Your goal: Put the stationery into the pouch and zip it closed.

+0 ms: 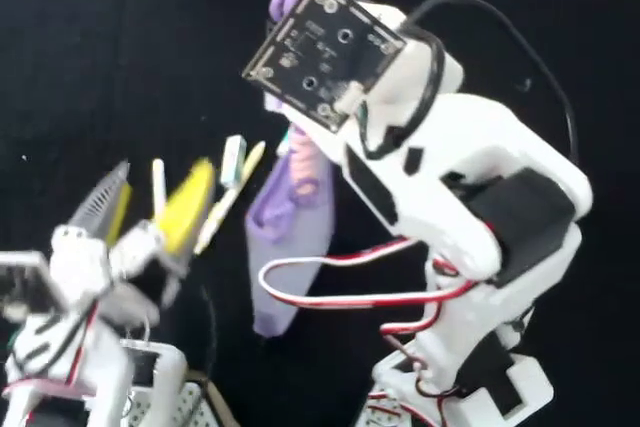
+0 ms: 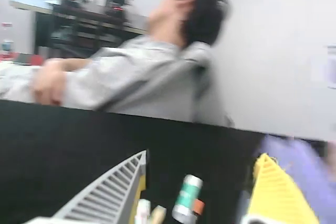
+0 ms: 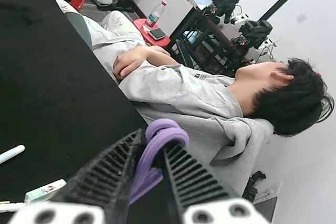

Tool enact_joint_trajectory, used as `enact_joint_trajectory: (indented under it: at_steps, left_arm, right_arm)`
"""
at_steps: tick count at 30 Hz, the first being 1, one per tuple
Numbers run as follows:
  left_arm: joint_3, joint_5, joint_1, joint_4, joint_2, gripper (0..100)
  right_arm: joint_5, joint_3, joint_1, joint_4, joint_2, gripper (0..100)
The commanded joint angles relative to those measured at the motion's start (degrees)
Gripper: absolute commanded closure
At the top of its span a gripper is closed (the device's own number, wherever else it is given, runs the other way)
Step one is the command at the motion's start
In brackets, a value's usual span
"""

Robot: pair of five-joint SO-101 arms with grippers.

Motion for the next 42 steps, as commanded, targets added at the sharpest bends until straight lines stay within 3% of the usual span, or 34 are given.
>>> enact_joint_trajectory:
  at_steps: [1,9,18,23,30,35,42]
  left_arm:
    - [-14.55,-0.62,16.57,12.22,0.26,68]
    - [-17.19,-4.84,19.65,18.46,0.09,68]
    - [-12.09,-10.81,19.21,18.11,0.18,68]
    - [-0.31,-10.90,19.03,8.62,0.18,68]
    - [8.66,-10.20,10.15,-3.16,0.18,68]
    - [9.45,-2.20,13.58,-3.96,0.18,69]
    - [9.98,-1.67,21.23,-4.48,0.26,84]
  right_arm:
    - [-2.37,0.66,-0.09,-3.60,0.57,98.8]
    - [-4.66,3.47,0.00,-6.59,0.57,98.8]
    - [-4.22,3.38,0.00,-4.40,-2.59,98.8]
    - [-4.22,3.56,0.09,-3.69,-4.09,98.8]
    - [-4.22,3.21,0.18,-1.32,-4.62,98.8]
    - [-4.13,3.30,0.18,-1.23,-4.62,98.8]
    - [-4.13,3.38,0.18,-1.23,-4.62,98.8]
